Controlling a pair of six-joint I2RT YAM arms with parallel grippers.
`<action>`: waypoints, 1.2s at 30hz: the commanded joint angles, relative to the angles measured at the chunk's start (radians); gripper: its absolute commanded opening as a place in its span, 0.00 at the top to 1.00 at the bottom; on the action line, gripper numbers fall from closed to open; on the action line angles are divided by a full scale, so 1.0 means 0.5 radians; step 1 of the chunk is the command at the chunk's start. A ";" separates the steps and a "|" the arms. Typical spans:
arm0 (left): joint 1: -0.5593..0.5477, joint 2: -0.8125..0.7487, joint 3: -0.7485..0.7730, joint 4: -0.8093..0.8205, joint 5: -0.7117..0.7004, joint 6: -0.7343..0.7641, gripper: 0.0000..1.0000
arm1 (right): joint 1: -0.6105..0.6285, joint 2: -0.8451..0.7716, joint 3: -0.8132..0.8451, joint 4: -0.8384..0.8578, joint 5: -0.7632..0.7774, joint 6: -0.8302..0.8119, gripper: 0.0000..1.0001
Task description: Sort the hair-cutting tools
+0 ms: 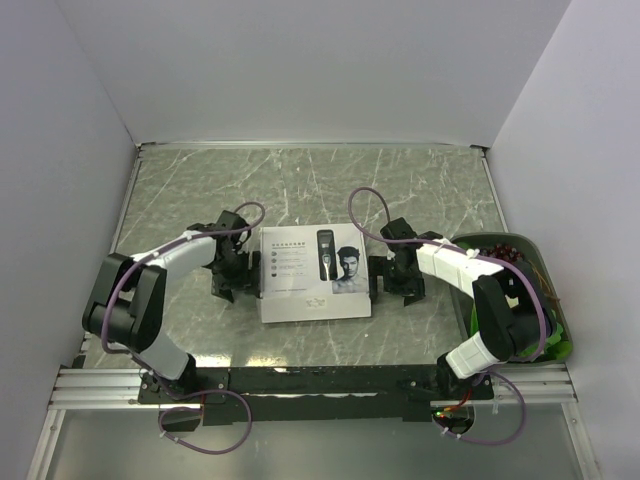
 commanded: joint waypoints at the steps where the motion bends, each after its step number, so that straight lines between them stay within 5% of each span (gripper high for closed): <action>1: -0.094 -0.101 -0.073 0.201 0.697 -0.131 0.20 | 0.059 0.033 0.087 0.157 -0.238 0.023 0.00; 12: -0.094 -0.224 -0.205 0.109 0.909 -0.048 0.23 | 0.059 0.070 0.139 0.139 -0.285 0.032 0.00; 20: -0.094 -0.199 -0.223 0.139 0.940 -0.051 0.47 | 0.062 0.079 0.151 0.136 -0.284 0.041 0.00; 26: -0.094 -0.230 -0.171 0.115 0.720 -0.094 0.57 | 0.065 0.064 0.139 0.145 -0.260 0.054 0.00; 36: -0.079 -0.248 0.022 0.167 0.069 -0.195 0.47 | 0.062 0.134 0.228 0.200 -0.144 0.032 0.00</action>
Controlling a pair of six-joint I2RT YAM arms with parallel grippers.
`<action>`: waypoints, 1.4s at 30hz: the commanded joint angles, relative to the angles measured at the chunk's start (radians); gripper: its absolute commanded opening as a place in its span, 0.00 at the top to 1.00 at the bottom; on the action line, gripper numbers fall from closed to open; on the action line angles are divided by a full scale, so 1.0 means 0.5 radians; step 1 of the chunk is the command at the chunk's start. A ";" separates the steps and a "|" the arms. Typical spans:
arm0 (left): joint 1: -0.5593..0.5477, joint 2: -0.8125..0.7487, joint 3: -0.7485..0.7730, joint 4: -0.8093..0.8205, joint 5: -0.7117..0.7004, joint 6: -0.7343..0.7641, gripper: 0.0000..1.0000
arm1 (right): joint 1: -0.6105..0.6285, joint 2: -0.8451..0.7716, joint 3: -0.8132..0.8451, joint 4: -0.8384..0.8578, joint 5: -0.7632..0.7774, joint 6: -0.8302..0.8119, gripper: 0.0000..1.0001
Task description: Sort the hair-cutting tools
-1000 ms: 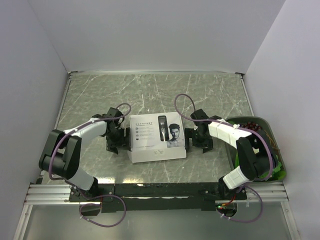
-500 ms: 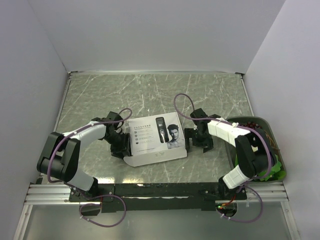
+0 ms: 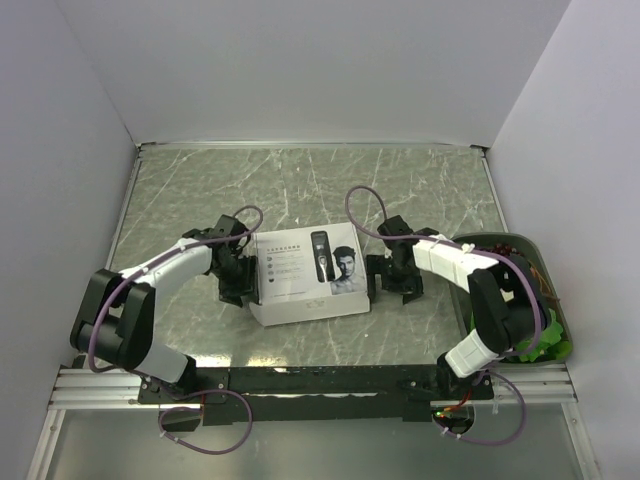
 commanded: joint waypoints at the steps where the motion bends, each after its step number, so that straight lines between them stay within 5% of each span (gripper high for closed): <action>1: -0.027 0.047 0.181 0.234 -0.095 -0.077 0.49 | 0.057 0.071 0.208 0.223 -0.109 0.057 0.00; 15: 0.212 0.020 0.528 0.305 -0.387 -0.009 0.60 | -0.136 -0.214 0.405 0.180 0.561 -0.014 0.00; 20: 0.246 -0.237 0.519 0.436 -0.460 -0.009 0.55 | -0.268 -0.389 0.295 0.404 0.368 -0.023 0.02; 22: 0.259 -0.348 0.482 0.464 -0.463 -0.028 0.61 | -0.280 -0.471 0.231 0.471 0.294 -0.048 0.10; 24: 0.286 -0.406 0.418 0.476 -0.463 -0.058 0.82 | -0.293 -0.551 0.188 0.493 0.267 -0.057 0.37; 25: 0.295 -0.446 0.393 0.473 -0.463 -0.064 0.85 | -0.299 -0.573 0.142 0.499 0.260 -0.042 0.63; 28: 0.311 -0.486 0.277 0.449 -0.460 -0.095 0.99 | -0.299 -0.610 0.059 0.527 0.263 0.001 1.00; 36: 0.314 -0.447 -0.079 0.562 -0.298 -0.298 0.99 | -0.296 -0.396 -0.018 0.680 0.043 0.075 1.00; 37: 0.314 -0.434 -0.098 0.565 -0.270 -0.307 0.98 | -0.299 -0.365 -0.009 0.677 0.030 0.069 0.73; 38: 0.314 -0.419 -0.125 0.562 -0.258 -0.322 0.94 | -0.299 -0.343 -0.003 0.674 0.009 0.072 0.56; 40: 0.314 -0.407 -0.144 0.565 -0.237 -0.328 0.77 | -0.299 -0.303 -0.006 0.696 -0.004 0.060 0.38; 42: 0.314 -0.428 -0.172 0.568 -0.212 -0.337 0.63 | -0.299 -0.276 -0.012 0.705 -0.019 0.057 0.31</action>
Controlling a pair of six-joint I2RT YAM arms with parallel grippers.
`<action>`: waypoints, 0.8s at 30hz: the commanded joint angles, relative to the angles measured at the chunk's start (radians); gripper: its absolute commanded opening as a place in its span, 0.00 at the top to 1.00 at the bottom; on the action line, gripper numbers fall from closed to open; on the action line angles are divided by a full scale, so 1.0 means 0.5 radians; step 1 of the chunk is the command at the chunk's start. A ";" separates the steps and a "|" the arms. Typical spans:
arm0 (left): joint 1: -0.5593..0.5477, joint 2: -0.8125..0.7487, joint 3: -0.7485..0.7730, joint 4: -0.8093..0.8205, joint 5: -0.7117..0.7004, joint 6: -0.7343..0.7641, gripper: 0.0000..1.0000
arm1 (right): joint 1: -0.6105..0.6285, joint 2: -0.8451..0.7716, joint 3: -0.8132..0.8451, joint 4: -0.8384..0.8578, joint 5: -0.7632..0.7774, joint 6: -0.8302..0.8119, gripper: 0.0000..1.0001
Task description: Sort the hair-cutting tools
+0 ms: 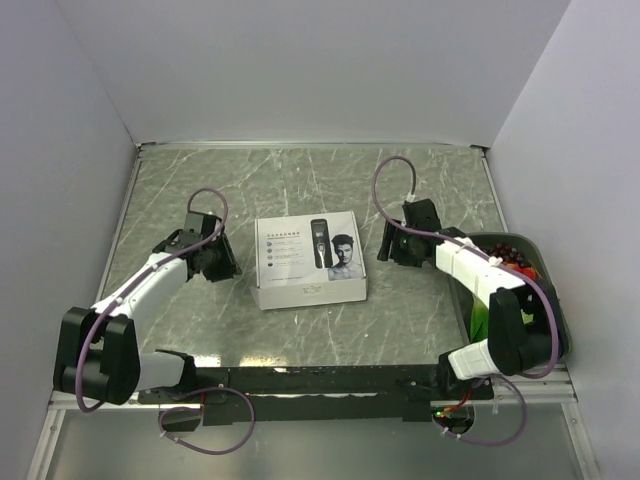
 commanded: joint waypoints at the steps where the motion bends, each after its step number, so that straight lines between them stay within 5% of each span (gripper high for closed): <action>1: 0.006 -0.035 -0.026 0.075 0.111 -0.081 0.58 | -0.009 0.051 0.007 0.120 -0.095 -0.001 0.26; 7: 0.006 -0.051 -0.081 0.050 0.108 -0.087 0.37 | -0.009 0.149 -0.057 0.182 -0.184 0.049 0.18; 24: 0.006 0.115 -0.118 0.032 0.267 -0.130 0.25 | -0.009 0.386 0.019 0.160 -0.212 0.018 0.17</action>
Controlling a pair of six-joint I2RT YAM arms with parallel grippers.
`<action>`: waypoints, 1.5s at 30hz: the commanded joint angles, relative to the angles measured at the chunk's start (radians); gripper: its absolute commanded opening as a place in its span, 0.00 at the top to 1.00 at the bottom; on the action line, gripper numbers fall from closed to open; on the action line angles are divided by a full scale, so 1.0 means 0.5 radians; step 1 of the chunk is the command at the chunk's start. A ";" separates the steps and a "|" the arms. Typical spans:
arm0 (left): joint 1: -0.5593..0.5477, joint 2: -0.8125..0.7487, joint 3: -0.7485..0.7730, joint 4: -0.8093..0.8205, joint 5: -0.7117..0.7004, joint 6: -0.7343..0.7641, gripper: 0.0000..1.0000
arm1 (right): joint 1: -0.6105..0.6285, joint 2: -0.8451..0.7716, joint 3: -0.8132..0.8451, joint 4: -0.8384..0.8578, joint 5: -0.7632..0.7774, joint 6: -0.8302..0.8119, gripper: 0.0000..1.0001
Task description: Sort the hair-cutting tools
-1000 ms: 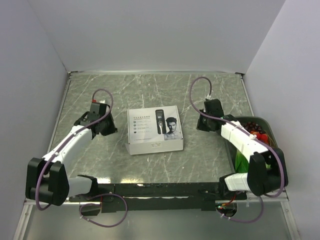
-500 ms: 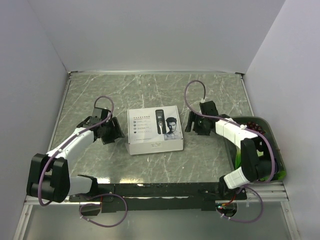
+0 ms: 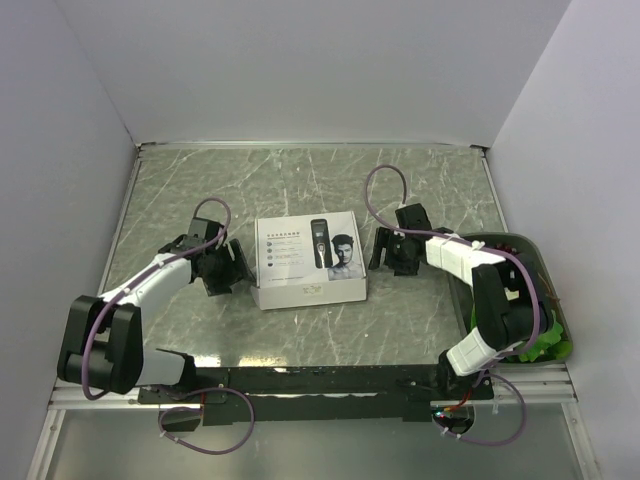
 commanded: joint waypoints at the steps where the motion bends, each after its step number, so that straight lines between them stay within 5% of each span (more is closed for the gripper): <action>1: 0.006 0.017 -0.007 0.001 0.079 -0.036 0.25 | 0.000 0.056 0.044 0.049 -0.043 -0.004 0.17; 45: -0.120 0.118 0.082 -0.122 0.284 -0.061 0.41 | 0.166 0.022 0.068 -0.353 -0.294 -0.210 0.18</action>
